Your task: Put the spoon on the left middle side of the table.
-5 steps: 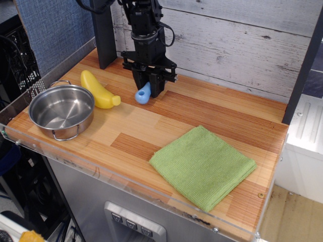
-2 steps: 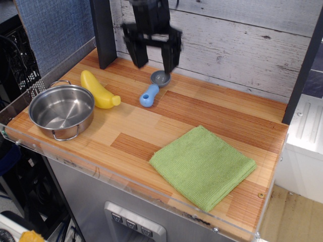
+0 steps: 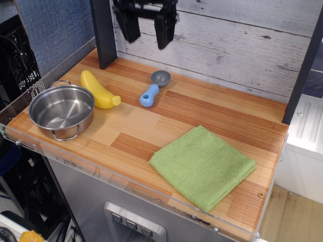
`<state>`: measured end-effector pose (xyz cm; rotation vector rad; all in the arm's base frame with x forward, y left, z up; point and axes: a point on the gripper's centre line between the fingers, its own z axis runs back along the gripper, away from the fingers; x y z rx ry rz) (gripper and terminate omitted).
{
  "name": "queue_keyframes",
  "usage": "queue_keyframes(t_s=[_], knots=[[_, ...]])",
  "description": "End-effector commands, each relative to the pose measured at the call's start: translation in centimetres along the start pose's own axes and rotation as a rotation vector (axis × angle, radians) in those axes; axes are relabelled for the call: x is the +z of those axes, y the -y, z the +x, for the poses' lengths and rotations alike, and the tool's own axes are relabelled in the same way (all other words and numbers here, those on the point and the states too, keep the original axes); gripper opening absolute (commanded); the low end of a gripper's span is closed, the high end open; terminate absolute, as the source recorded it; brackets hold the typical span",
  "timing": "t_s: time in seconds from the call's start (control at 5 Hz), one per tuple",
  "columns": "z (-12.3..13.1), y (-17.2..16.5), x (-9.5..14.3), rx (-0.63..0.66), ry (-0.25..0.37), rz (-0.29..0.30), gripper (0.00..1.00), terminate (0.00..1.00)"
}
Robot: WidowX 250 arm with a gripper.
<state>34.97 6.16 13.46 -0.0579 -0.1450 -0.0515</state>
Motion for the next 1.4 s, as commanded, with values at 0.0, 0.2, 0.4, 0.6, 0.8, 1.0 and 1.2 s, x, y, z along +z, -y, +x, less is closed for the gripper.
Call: queue_keyframes(t_s=[0.0,0.2,0.4,0.6,0.8,1.0,1.2], knots=[[-0.67,0.17,2.88,-0.051,0.044,0.03,1.0,0.0],[-0.67,0.17,2.88,-0.051,0.044,0.03,1.0,0.0],[-0.67,0.17,2.88,-0.051,0.044,0.03,1.0,0.0],[-0.67,0.17,2.88,-0.051,0.044,0.03,1.0,0.0],[-0.67,0.17,2.88,-0.051,0.044,0.03,1.0,0.0],[-0.67,0.17,2.88,-0.051,0.044,0.03,1.0,0.0],[-0.67,0.17,2.88,-0.051,0.044,0.03,1.0,1.0]])
